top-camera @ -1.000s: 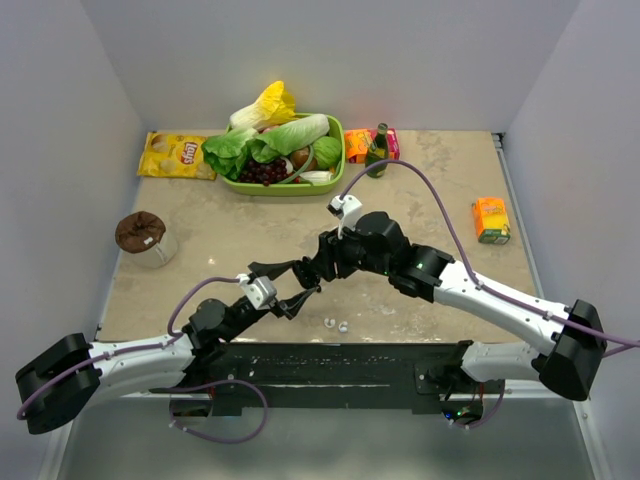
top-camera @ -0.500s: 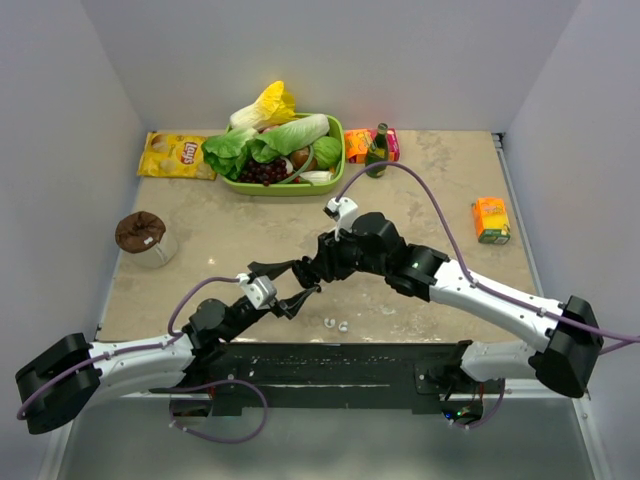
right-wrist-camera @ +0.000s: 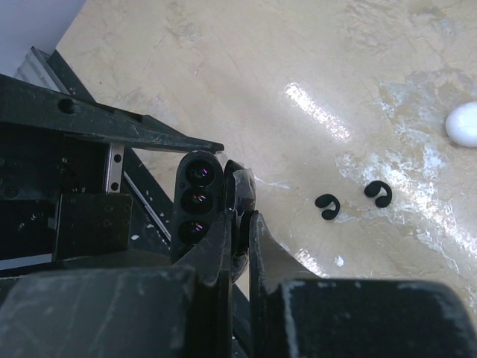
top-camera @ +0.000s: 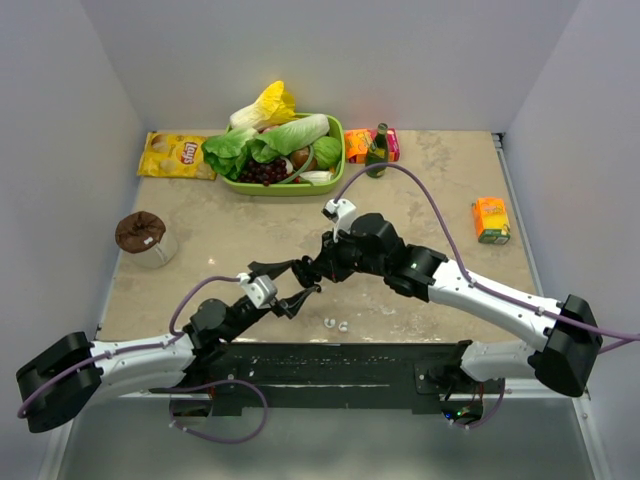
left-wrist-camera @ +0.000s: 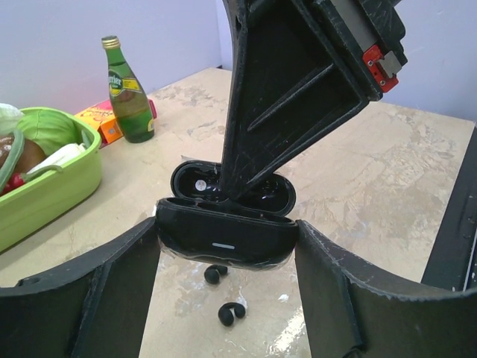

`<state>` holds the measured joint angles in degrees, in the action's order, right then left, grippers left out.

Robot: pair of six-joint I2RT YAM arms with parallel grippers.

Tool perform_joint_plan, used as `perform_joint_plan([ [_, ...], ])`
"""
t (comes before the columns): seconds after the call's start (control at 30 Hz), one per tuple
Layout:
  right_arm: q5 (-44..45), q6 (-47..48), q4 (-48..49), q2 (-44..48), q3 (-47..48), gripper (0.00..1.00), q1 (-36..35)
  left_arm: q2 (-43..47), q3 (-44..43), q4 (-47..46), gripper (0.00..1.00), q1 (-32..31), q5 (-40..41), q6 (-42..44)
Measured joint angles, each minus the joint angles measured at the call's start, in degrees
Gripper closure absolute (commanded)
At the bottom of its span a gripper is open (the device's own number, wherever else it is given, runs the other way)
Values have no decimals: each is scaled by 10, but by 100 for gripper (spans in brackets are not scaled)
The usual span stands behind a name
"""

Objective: Insert the wireless bluetooth earbuds into the charging case
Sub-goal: Open the charging case.

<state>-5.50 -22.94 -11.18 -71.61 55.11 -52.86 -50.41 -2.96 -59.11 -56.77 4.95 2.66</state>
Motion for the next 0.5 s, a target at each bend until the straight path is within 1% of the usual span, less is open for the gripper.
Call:
perform_joint_plan([
  [0.03,0,1,0,0,0,100,0,-2,0,0,72,0,2,-1],
  [0.07,0,3,-1,0,0,100,0,-3,0,0,62,0,3,-1],
  [0.1,0,7,-3,0,0,100,0,-6,-1,0,56,-1,4,-3],
  [0.13,0,12,-5,0,0,100,0,-8,-2,2,45,-2,5,-4],
  [0.2,3,25,-12,2,0,100,0,-15,-11,15,36,-3,7,-13],
  [0.23,6,32,-16,5,0,100,0,-19,-17,22,1,-4,8,-17],
  [0.5,18,99,-56,58,18,100,0,-38,-32,69,0,-3,19,-52],
])
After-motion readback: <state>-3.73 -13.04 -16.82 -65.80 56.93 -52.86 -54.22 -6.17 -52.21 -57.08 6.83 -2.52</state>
